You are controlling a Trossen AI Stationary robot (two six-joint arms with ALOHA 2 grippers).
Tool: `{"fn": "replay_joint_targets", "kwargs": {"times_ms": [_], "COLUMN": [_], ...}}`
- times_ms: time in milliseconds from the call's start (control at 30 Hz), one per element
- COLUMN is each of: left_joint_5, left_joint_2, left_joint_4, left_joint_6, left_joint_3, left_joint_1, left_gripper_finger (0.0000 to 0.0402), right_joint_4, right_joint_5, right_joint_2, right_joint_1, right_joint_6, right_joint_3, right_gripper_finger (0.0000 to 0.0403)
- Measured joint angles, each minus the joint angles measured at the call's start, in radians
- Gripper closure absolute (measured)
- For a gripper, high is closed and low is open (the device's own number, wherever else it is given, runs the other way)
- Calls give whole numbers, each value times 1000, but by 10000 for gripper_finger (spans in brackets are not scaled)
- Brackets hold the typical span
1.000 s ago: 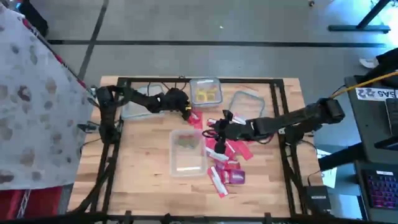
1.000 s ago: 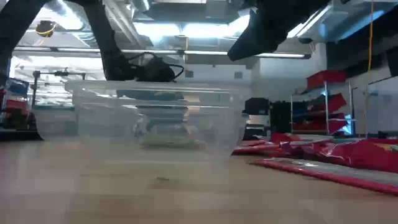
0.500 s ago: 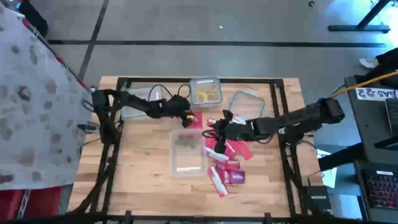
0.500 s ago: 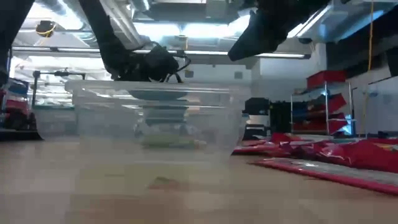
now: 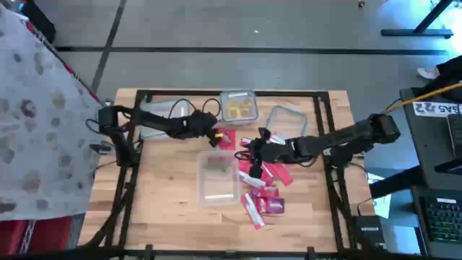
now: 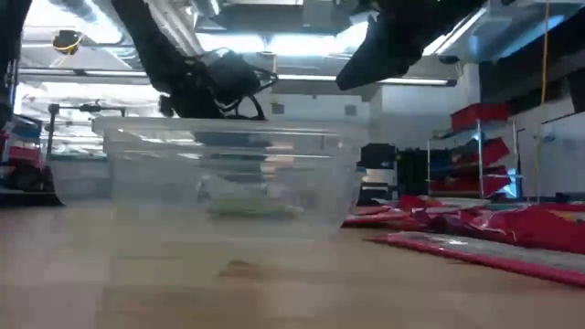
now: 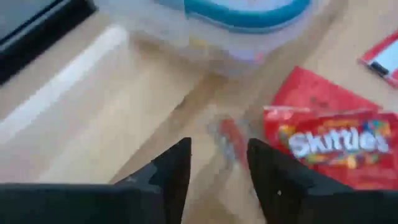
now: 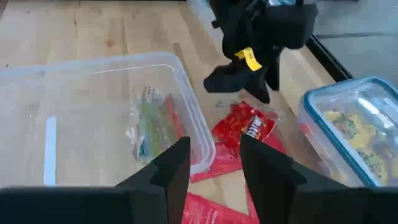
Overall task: Sort candy
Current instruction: Put the red candy stick into the rectangular transparent bin
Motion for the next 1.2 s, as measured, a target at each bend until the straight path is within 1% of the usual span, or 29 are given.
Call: {"fn": "replay_joint_targets", "kwargs": {"times_ms": [100, 200, 300, 567, 667, 800, 933, 1033, 1133, 1200], "left_joint_5": [30, 116, 143, 149, 173, 179, 167, 144, 133, 126], "left_joint_2": [-5, -5, -5, -5, 0, 38, 88, 104, 105, 105], "left_joint_4": [-62, -59, -73, -95, -94, -77, -50, -68, -93, -105], "left_joint_6": [-10, -12, -19, -23, -50, -81, -100, -106, -99, -91], "left_joint_3": [-2, -3, -3, -4, -4, -1, 1, 4, 5, 6], "left_joint_1": [-27, -44, -55, -59, -59, -58, -58, -59, -60, -57], "left_gripper_finger": [259, 259, 259, 259, 259, 259, 259, 260, 279, 308], "right_joint_4": [2, 8, 7, 7, 7, 10, 13, 12, 7, 9], "right_joint_5": [0, 0, 0, 0, 0, 0, 0, -2, -10, -10], "right_joint_2": [0, 0, 0, 0, 0, 5, 16, 26, 27, 27], "right_joint_1": [0, 0, 0, 0, 0, 0, 0, 0, 0, 0], "right_joint_6": [-1, -3, -3, -3, -3, -3, -3, 3, 4, 5], "right_joint_3": [0, 0, 0, 0, 0, 0, 0, 0, 0, 0], "right_gripper_finger": [276, 276, 276, 276, 276, 276, 276, 276, 276, 276]}}
